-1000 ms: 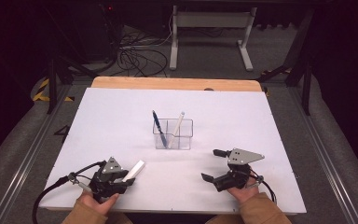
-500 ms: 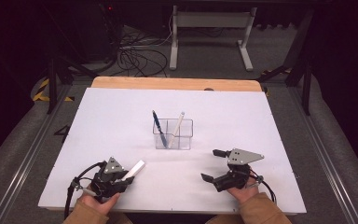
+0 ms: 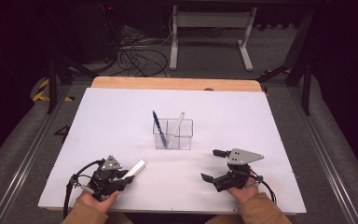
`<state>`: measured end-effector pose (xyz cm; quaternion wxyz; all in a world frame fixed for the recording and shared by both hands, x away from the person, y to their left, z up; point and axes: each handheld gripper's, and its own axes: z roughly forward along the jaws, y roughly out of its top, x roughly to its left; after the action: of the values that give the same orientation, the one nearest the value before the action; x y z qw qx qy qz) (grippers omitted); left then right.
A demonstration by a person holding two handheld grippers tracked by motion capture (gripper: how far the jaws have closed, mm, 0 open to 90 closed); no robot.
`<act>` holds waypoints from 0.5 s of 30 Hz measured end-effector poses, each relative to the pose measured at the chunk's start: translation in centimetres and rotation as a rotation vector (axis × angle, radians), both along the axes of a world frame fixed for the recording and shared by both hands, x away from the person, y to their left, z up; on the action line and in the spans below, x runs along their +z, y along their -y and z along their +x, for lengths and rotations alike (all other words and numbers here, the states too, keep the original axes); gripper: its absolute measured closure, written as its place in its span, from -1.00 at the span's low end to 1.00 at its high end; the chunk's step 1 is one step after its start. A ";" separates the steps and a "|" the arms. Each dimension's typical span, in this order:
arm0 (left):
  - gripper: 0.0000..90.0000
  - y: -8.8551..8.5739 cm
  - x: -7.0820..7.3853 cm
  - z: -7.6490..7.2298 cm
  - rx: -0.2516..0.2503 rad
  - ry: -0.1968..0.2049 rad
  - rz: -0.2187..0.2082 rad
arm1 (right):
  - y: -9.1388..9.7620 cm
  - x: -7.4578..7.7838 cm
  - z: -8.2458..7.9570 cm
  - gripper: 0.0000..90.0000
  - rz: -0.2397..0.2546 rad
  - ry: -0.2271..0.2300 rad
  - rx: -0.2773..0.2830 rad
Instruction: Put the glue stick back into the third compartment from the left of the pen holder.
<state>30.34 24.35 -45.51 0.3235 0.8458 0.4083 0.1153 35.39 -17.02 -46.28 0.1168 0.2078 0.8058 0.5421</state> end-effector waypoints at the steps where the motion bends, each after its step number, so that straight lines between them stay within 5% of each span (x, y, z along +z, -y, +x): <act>1: 0.49 0.0 0.1 0.0 0.002 0.008 -0.003 | 0.0 0.0 0.0 -0.94 0.000 0.000 0.000; 15: 0.49 -0.1 1.4 -0.3 -0.015 0.054 0.006 | 0.0 0.0 0.0 -0.94 -0.001 0.002 -0.002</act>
<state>30.08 24.43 -44.10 0.3328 0.8463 0.3929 0.1366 35.39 -17.01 -46.28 0.1180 0.2081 0.8058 0.5417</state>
